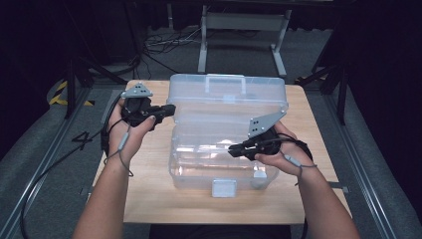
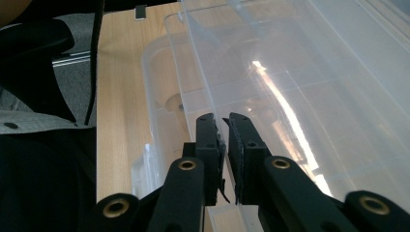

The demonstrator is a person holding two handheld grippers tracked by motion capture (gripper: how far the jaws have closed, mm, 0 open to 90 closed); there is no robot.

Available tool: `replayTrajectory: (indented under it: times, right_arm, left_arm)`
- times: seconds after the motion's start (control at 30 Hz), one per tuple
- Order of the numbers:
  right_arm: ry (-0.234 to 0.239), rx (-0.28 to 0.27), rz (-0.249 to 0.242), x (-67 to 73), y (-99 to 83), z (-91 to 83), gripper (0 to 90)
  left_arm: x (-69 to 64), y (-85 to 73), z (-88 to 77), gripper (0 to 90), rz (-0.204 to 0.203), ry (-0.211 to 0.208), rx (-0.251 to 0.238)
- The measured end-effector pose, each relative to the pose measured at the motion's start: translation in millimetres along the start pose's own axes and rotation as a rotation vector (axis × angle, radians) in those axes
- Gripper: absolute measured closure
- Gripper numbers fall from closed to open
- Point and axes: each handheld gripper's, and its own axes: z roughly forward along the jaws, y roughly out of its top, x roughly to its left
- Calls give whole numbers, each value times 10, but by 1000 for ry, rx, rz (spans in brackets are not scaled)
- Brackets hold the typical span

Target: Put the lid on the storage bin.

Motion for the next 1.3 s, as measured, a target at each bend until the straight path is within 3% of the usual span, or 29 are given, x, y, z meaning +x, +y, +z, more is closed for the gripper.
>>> replayTrajectory:
  times: [0.43, 0.57, 0.77, 1.0, 1.3]
  right_arm:
    - [6, -42, 38, -36, -10, -38, 790]
    - [-6, -92, 41, -42, -9, -111, 760]
    - [-42, -182, 65, -72, -40, -290, 844]
    - [-83, -217, 78, -95, -96, -421, 876]
    - [-161, -254, 140, -174, -237, -648, 900]
  left_arm:
    - [-5, -9, -5, 846, 4, -12, 4]
    - [-10, -18, -13, 844, 3, -9, 5]
    - [-10, -19, -17, 843, 4, -14, 1]
    - [-15, -20, -11, 835, 11, -16, 3]
    - [-47, -37, -32, 832, 18, -21, 4]
